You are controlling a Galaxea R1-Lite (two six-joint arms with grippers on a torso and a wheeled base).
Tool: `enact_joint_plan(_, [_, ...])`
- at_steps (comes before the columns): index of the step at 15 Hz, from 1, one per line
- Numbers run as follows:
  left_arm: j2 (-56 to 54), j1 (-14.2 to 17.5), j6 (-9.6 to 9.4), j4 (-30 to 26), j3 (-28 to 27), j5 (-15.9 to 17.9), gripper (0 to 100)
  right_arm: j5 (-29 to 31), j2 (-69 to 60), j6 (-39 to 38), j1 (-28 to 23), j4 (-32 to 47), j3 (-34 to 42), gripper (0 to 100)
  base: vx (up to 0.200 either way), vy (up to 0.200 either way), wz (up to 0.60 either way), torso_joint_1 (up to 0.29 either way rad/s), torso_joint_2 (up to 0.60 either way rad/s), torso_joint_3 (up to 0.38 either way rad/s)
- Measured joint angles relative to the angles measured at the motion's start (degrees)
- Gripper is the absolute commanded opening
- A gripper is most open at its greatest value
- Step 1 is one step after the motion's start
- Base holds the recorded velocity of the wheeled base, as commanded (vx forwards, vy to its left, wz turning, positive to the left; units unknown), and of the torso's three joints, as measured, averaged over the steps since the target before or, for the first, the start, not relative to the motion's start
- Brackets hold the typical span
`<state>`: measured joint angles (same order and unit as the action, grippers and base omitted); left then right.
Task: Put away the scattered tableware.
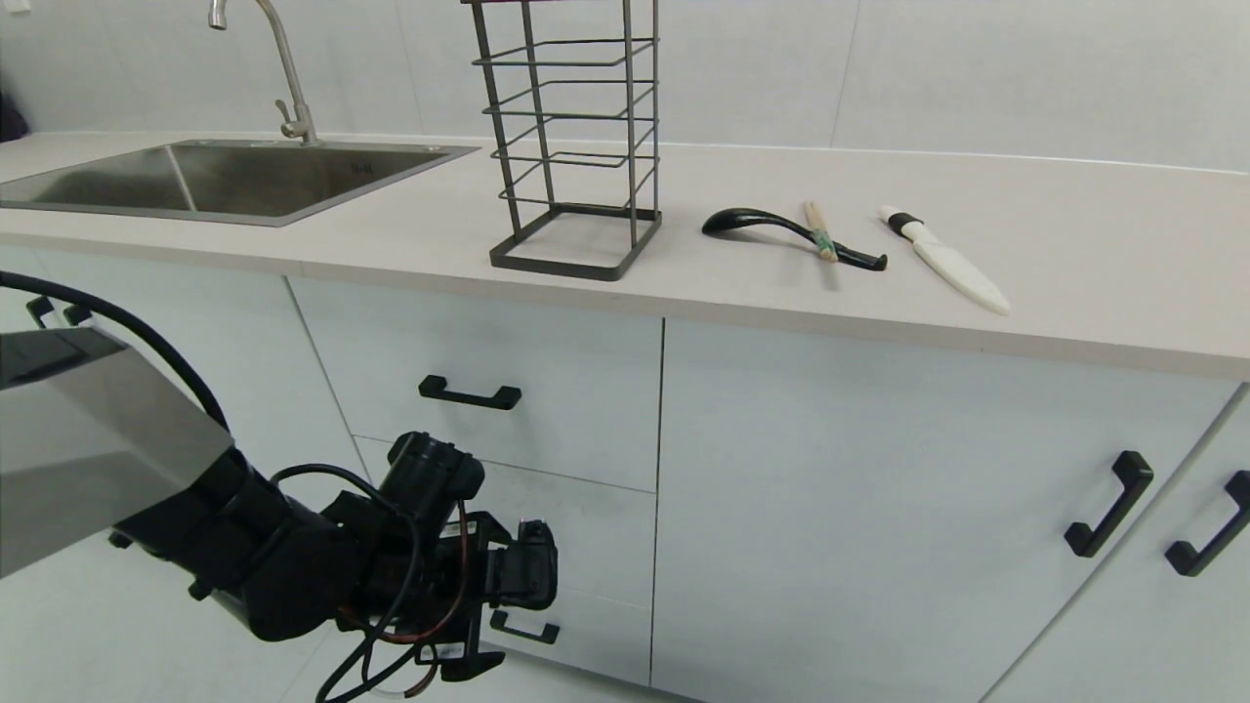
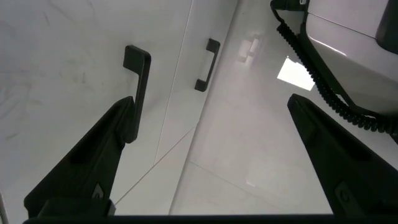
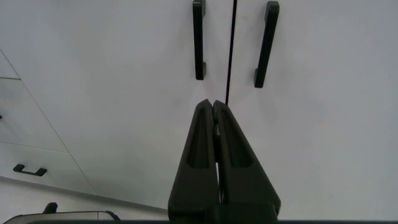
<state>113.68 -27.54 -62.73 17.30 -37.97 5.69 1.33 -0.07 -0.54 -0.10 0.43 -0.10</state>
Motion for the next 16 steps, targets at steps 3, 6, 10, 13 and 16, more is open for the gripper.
enact_joint_plan(3, [2.61, 0.32, -0.09, 2.89, 0.11, 0.0, 100, 0.0, 0.0, -0.01, 0.0, -0.02, 0.0, 0, 0.0, 0.0, 0.0, 0.0, 0.0, 0.0])
enact_joint_plan(6, [4.05, 0.65, -0.11, 3.88, 0.05, 0.02, 100, 0.0, 0.0, 0.0, 0.0, -0.05, 0.0, 0, 0.0, 0.0, 0.0, 0.0, 0.0, 0.0])
enact_joint_plan(10, [4.9, 2.24, -5.53, 4.05, -0.09, -0.74, 100, -0.02, 0.0, 0.0, 0.0, -0.05, 0.0, 0, 0.0, 0.0, 0.0, 0.0, 0.0, 0.0])
enact_joint_plan(13, [5.69, 5.5, -11.69, 4.45, -0.8, -0.59, 100, 0.01, 0.0, 0.0, 0.0, -0.07, 0.0, 0, 0.0, 0.0, 0.0, 0.0, 0.0, 0.0])
enact_joint_plan(16, [6.33, 6.95, -12.81, 5.33, -1.08, -0.48, 100, 0.0, 0.02, -0.01, 0.0, -0.05, 0.0, 0, 0.0, 0.0, 0.0, 0.0, 0.0, 0.0])
